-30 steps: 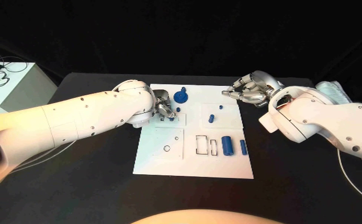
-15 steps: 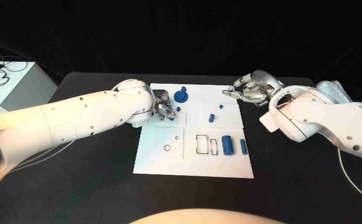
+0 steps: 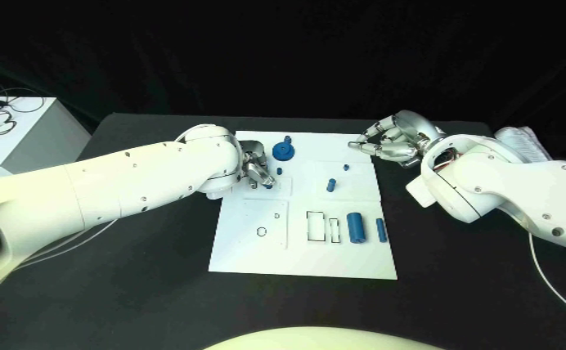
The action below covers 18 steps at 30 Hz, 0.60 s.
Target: Assemble the parts on the task board
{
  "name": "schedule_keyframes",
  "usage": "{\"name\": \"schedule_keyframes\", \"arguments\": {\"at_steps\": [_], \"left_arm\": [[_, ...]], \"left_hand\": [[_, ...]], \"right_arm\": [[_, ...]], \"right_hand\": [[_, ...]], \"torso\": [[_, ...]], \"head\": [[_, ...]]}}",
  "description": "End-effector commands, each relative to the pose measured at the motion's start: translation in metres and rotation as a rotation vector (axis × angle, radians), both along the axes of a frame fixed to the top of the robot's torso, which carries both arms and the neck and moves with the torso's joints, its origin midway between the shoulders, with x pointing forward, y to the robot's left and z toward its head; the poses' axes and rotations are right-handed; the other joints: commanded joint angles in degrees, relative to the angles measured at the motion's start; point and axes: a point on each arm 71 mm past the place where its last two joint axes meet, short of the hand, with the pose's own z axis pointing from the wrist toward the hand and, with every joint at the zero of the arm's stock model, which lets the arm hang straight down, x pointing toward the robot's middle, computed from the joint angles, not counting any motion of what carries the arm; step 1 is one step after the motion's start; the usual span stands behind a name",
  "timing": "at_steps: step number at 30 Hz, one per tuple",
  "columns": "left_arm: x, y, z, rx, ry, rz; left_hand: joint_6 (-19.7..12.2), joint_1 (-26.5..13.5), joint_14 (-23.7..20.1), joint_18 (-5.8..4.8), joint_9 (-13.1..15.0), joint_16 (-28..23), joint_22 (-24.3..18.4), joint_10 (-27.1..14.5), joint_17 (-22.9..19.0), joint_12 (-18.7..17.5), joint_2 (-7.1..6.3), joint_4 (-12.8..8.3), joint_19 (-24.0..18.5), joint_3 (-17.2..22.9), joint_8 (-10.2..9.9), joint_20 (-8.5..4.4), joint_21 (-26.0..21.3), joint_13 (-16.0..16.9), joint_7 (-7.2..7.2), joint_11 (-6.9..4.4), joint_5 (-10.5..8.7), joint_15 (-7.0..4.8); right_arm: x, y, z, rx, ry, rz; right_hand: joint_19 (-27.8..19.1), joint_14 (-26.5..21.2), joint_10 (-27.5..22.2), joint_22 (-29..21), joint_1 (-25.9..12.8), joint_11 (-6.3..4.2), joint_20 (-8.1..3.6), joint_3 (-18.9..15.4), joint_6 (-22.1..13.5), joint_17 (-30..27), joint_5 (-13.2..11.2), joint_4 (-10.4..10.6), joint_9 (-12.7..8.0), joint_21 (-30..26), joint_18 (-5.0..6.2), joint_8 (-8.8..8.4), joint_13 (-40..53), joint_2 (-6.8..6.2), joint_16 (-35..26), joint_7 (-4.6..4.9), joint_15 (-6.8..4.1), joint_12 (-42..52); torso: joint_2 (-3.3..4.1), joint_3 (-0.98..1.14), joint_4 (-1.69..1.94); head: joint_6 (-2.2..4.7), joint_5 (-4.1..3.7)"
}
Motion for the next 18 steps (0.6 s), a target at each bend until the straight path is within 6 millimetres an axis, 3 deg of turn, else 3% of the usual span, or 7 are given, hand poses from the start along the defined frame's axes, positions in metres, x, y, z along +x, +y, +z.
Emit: {"name": "schedule_keyframes", "arguments": {"at_steps": [1, 18], "left_arm": [[-0.0039, 0.0037, -0.0093, 0.043, 0.047, -0.011], [-0.0060, 0.0025, -0.0105, 0.067, 0.068, -0.040]], "left_hand": [[2.40, 0.33, 5.96, -0.46, 6.48, 0.25, 0.09, 0.18, 15.10, -0.29, 0.50, -10.26, 0.34, 10.00, 0.15, 0.12, 0.21, 0.02, -2.09, -0.33, 0.22, -0.43], [2.50, 0.34, 5.96, -0.48, 6.47, 0.25, 0.18, 0.33, 15.10, -0.19, 0.48, -10.31, 0.40, 10.01, 0.13, 0.11, 0.25, 0.17, -2.10, -0.35, 0.31, -0.44]], "right_arm": [[-0.0003, 0.0016, -0.0001, -0.001, -0.002, 0.019], [0.0000, 0.0002, -0.0002, -0.003, -0.002, 0.016]], "right_hand": [[5.94, 5.58, -0.31, 14.99, -0.54, 0.16, 0.21, -0.25, -0.23, 13.19, -0.12, -0.01, -0.01, 0.01, -0.79, 0.01, 6.87, -0.03, -0.24, 0.03, 0.35, -0.17], [5.88, 5.54, -0.35, 14.91, -0.58, 0.15, 0.20, -0.43, -0.29, 13.07, -0.10, -0.11, -0.02, -0.11, -0.76, 0.01, 6.78, 0.19, -0.31, 0.04, 0.35, -0.24]], "torso": [[-0.01, -0.01, -0.03], [0.05, -0.04, 0.01]], "head": [[-0.08, -0.12], [-0.35, -0.06]]}}
